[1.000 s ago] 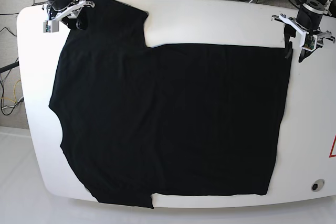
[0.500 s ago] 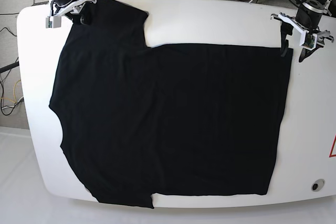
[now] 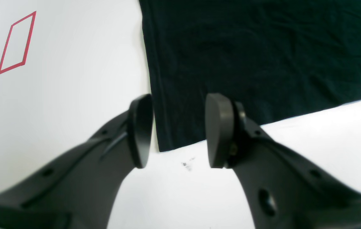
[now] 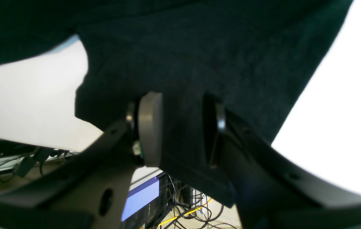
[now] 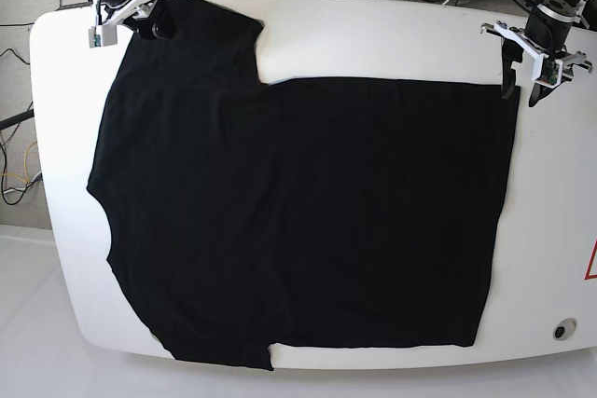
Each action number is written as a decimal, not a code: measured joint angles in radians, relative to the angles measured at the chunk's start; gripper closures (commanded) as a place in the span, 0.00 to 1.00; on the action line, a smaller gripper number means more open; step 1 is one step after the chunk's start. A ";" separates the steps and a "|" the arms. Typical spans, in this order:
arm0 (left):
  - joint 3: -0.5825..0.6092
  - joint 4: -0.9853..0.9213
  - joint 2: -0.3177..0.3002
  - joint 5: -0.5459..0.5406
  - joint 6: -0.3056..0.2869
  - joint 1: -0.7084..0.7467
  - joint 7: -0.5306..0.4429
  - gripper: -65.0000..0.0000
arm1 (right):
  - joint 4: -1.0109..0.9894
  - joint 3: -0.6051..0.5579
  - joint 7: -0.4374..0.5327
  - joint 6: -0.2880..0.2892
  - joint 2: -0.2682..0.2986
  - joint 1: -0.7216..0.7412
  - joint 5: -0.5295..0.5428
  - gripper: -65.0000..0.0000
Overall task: Fold the T-shirt properly
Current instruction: 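Lift the gripped shoulder edges slightly with both grippers, then hold the shirt edges raised in both grippers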
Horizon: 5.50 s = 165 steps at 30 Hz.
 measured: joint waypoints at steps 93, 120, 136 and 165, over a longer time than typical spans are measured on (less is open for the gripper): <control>0.013 -0.008 0.000 -0.061 -0.073 -0.014 0.056 0.45 | -0.050 -0.004 -0.060 0.040 -0.011 0.021 -0.150 0.42; 0.013 -0.050 -0.003 -0.055 -0.076 -0.023 0.056 0.46 | -0.043 0.008 -0.066 0.047 -0.013 0.025 -0.172 0.42; 0.013 -0.042 -0.002 -0.056 -0.080 -0.027 0.052 0.45 | -0.044 0.004 -0.084 0.064 -0.014 0.044 -0.171 0.42; 0.013 -0.046 -0.005 -0.059 -0.087 -0.031 0.046 0.46 | -0.044 0.011 -0.082 0.066 -0.016 0.043 -0.176 0.42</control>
